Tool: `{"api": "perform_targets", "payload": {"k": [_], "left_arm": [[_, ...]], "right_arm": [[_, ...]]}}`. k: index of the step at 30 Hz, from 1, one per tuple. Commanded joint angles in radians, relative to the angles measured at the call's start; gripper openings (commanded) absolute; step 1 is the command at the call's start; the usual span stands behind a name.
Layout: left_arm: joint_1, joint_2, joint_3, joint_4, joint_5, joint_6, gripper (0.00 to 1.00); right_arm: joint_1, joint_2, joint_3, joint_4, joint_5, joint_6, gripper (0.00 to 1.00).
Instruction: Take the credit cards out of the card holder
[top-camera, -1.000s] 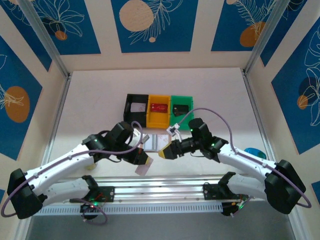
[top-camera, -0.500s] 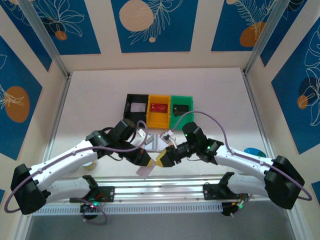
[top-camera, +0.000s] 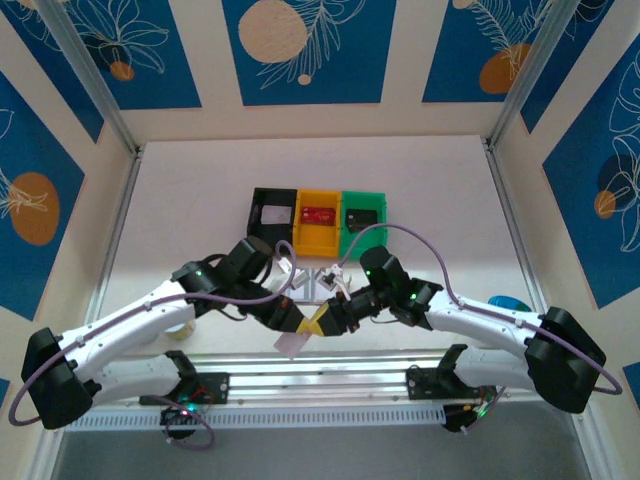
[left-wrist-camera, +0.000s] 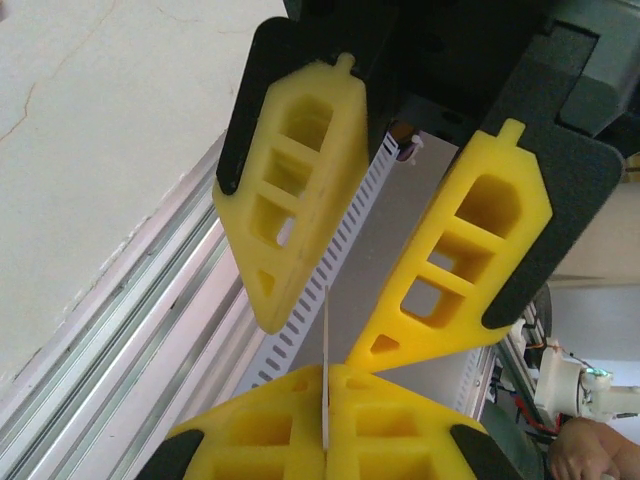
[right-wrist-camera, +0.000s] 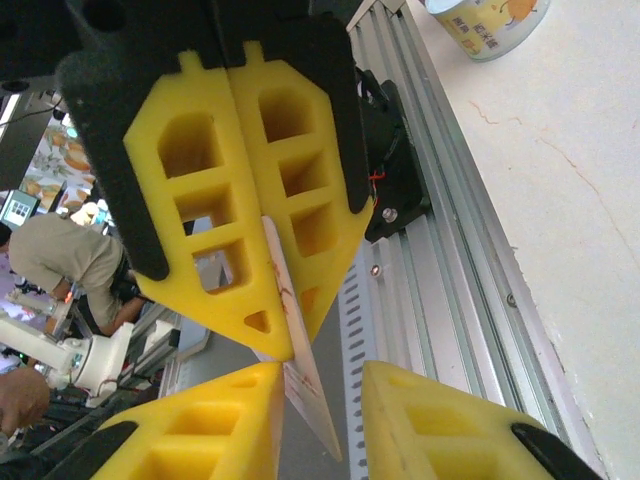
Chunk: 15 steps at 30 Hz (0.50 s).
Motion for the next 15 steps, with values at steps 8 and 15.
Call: {"api": "perform_targets", "payload": {"k": [8, 15], "left_arm": [[0.005, -0.012, 0.006, 0.015, 0.039, 0.026, 0.12], [0.004, -0.020, 0.010, 0.012, 0.037, 0.031, 0.33]], "right_arm": [[0.015, 0.002, 0.026, 0.018, -0.037, -0.008, 0.13], [0.014, 0.005, 0.026, 0.021, -0.029, -0.006, 0.00]]}}
